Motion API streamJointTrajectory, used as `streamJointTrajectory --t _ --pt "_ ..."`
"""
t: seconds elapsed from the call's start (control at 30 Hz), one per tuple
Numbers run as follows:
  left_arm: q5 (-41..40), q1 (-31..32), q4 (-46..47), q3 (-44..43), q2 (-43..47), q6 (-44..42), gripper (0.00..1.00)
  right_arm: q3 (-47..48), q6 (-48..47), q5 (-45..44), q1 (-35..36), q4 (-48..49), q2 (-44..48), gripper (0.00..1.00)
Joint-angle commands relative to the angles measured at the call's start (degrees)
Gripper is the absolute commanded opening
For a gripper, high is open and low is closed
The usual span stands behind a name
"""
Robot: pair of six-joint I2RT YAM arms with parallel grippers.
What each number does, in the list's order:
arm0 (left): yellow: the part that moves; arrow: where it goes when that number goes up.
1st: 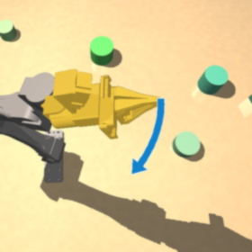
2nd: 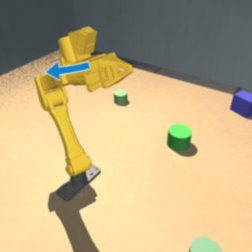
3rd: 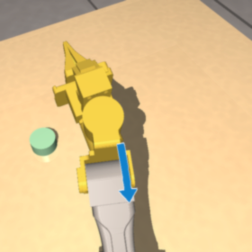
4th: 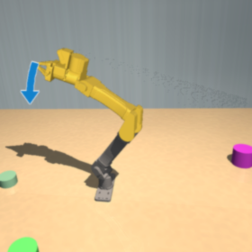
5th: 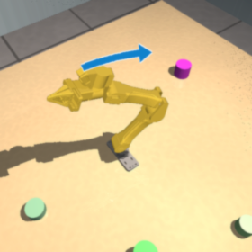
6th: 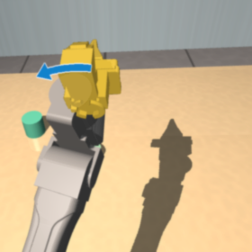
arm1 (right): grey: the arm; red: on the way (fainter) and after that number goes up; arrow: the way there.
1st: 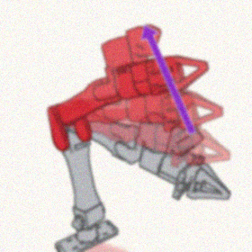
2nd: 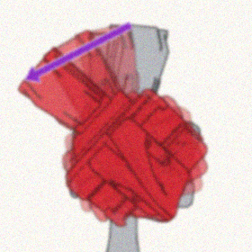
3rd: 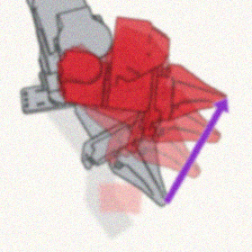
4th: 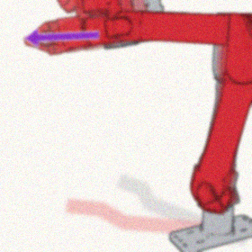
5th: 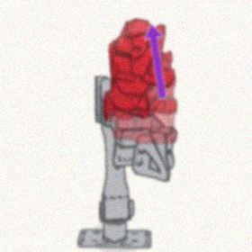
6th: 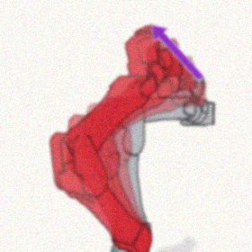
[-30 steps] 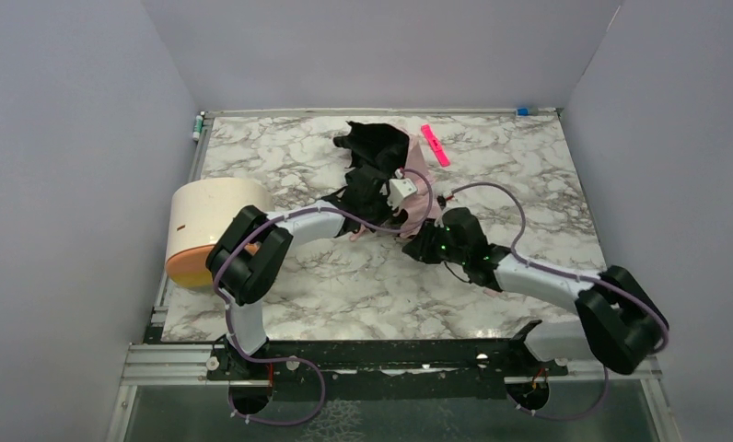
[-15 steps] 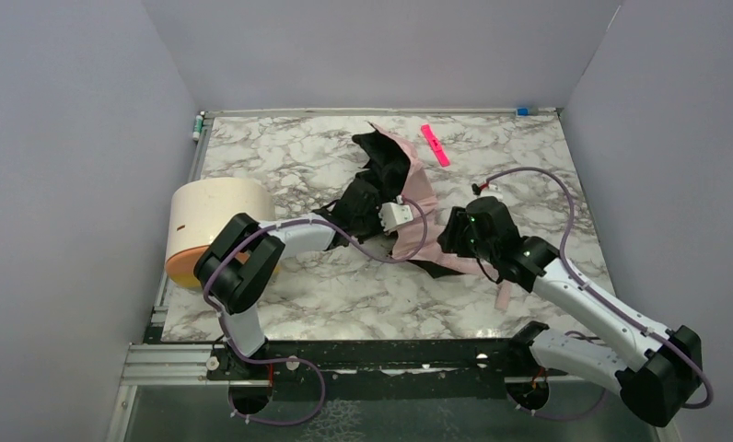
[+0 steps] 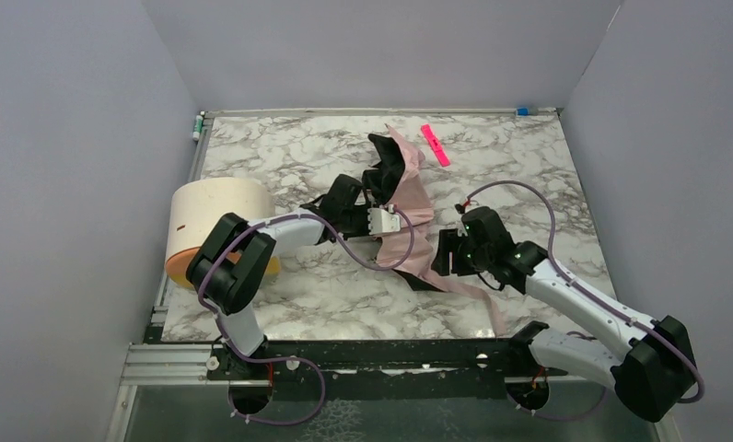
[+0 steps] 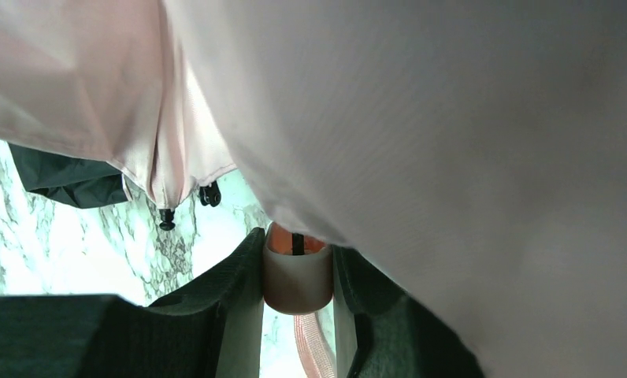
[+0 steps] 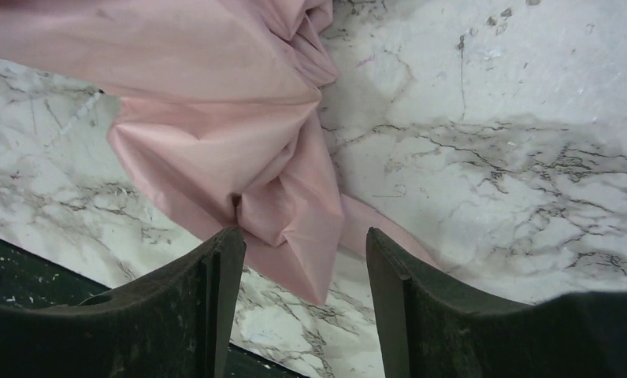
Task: Put away the umbrella
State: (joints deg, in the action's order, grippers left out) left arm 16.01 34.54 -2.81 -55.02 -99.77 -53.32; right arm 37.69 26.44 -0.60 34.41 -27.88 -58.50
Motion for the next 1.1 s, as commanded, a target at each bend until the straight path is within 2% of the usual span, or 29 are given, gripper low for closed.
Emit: streamJointTrajectory --t 0.0,0.17,0.3,0.37,0.5,0.73,1.07 --pt "3.1 -1.11 -7.2 -0.64 -1.63 -7.31 0.0 -1.92 -0.29 5.93 -1.18 4.51 -2.23 0.63" --pt "6.5 -1.56 -6.83 0.71 -1.4 -7.25 0.0 -3.4 1.9 3.41 -1.82 5.98 -5.19 0.63" --pt "8.49 -1.5 -7.01 0.36 -1.65 -6.91 0.0 -2.95 3.12 1.14 -1.91 5.8 -8.07 0.54" --pt "8.43 -1.5 -6.97 0.02 -1.59 -6.86 0.0 -2.51 2.95 1.68 -1.94 5.52 -9.28 0.53" --pt "7.89 -1.52 -6.76 -0.19 -1.84 -6.51 0.0 -2.24 3.44 3.4 -1.85 4.73 -11.29 0.55" --pt "7.75 -1.5 -7.12 -0.79 -2.19 -6.03 0.0 -6.6 3.92 10.73 -1.81 10.21 -11.09 0.63" --pt "7.68 -1.5 -7.83 -1.84 -2.85 -5.56 0.0 -11.65 8.03 15.33 2.44 13.93 -10.59 0.63"
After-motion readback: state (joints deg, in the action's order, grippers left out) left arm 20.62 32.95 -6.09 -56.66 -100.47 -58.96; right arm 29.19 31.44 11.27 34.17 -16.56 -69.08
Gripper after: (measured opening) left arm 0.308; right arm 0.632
